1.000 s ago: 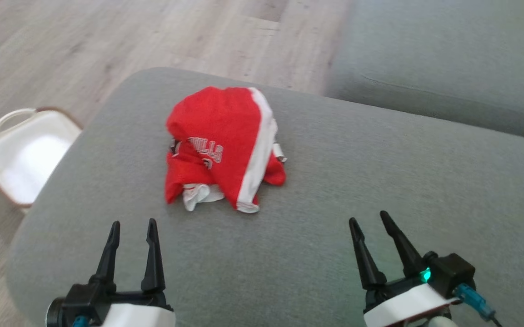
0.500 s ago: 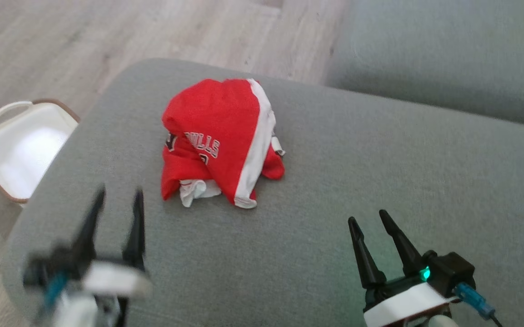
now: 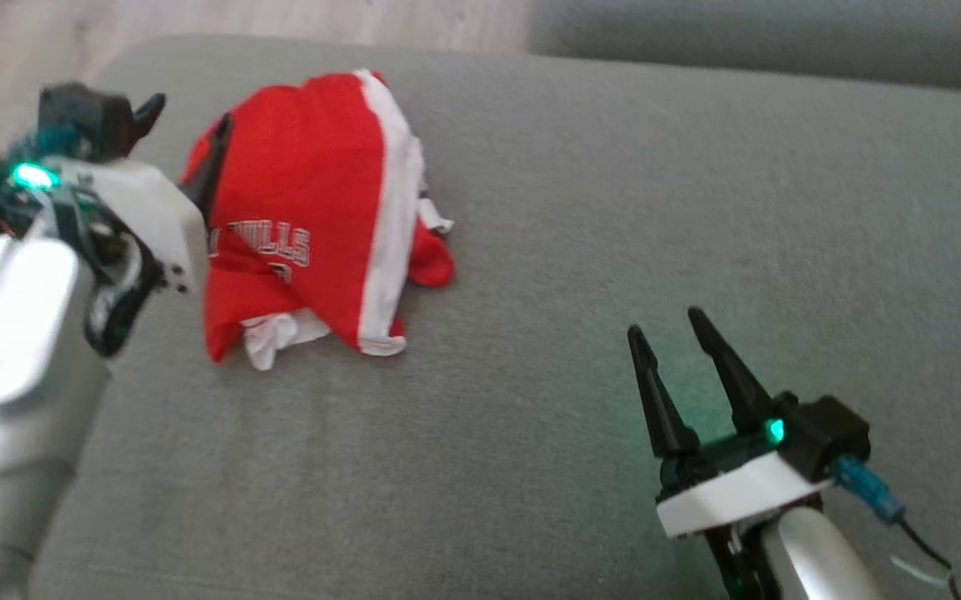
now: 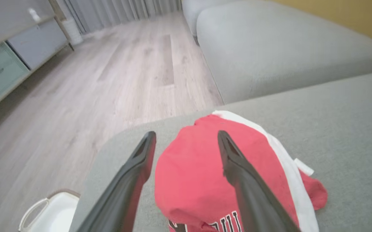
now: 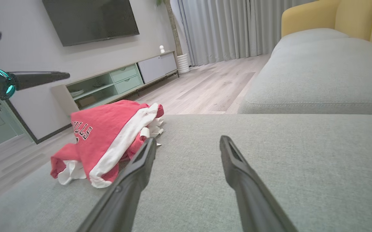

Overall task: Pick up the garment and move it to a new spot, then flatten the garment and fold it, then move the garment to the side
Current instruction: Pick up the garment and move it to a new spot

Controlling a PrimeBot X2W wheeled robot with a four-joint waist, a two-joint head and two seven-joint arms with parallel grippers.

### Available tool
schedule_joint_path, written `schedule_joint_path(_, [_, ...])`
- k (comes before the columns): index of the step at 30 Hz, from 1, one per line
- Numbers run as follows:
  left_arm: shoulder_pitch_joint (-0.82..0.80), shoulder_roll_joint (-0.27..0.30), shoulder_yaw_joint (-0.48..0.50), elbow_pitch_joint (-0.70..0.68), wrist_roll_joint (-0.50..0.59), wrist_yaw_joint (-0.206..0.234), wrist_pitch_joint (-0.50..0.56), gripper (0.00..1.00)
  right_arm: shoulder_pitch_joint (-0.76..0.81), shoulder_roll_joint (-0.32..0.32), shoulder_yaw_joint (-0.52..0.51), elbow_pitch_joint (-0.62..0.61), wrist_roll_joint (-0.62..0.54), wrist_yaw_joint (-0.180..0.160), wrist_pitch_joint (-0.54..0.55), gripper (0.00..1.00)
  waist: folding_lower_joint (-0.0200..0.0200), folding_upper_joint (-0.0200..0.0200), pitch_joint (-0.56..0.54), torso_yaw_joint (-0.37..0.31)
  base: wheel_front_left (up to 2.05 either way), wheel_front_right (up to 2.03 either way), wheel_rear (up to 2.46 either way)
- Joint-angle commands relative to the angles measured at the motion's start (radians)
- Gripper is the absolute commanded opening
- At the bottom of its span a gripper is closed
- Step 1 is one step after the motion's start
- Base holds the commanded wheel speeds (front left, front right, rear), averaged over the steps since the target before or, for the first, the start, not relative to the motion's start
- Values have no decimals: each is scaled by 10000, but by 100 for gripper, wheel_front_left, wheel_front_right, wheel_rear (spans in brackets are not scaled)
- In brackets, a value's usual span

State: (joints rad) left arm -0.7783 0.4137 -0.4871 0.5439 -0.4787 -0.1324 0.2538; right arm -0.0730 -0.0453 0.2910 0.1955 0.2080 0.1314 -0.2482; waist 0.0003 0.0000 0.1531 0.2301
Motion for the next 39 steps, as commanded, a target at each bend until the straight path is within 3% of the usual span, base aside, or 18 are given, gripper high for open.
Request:
schedule_joint_path(1, [-898, 635, -66, 67, -404, 20, 492, 100, -458, -49, 268, -360, -72, -7, -136, 100, -3, 0, 503, -501, 0, 0, 0])
schedule_joint_path(6, [-1795, 1024, -1172, 818, -1563, 19, 1487, 100, -732, -49, 277, -383, -70, -7, -136, 100, -3, 0, 914, -913, 0, 0, 0])
schedule_joint_path(16, [-2394, 1186, -2417, 1600, -2930, 18, 1753, 100, -937, -49, 252, -401, -70, -7, -136, 100, -3, 0, 1154, -1300, 0, 0, 0])
schedule_joint_path(17, [-2412, 1177, -2516, 1707, -3043, 18, 1820, 93, -946, -49, 247, -407, -65, -7, -136, 100, -3, 0, 1154, -1322, 0, 0, 0])
schedule_joint_path(18, [-2433, 1167, -2627, 1800, -3137, 18, 1880, 37, -960, -49, 237, -405, -59, -7, -136, 100, -3, 0, 1150, -1338, 0, 0, 0])
schedule_joint_path(19, [-2460, 1158, -2717, 1893, -3222, 18, 1917, 0, -971, -49, 227, -400, -53, -7, -136, 100, -3, 0, 1142, -1350, 0, 0, 0])
schedule_joint_path(25, [-2738, 1117, -2986, 2367, -3447, 18, 1462, 0, -1020, -49, 227, -376, -70, -7, -136, 100, -3, 0, 971, -1457, 0, 0, 0])
schedule_joint_path(30, [-3045, 885, -2671, 2435, -3798, 18, 145, 0, -899, -49, 184, -342, 31, -7, -136, 100, -3, 0, 581, -1517, 0, 0, 0])
schedule_joint_path(39, [-3156, 330, -2746, 1045, -4519, 18, -1768, 0, -501, -49, -42, -278, 188, -7, -136, 100, -3, 0, -337, -1477, 0, 0, 0])
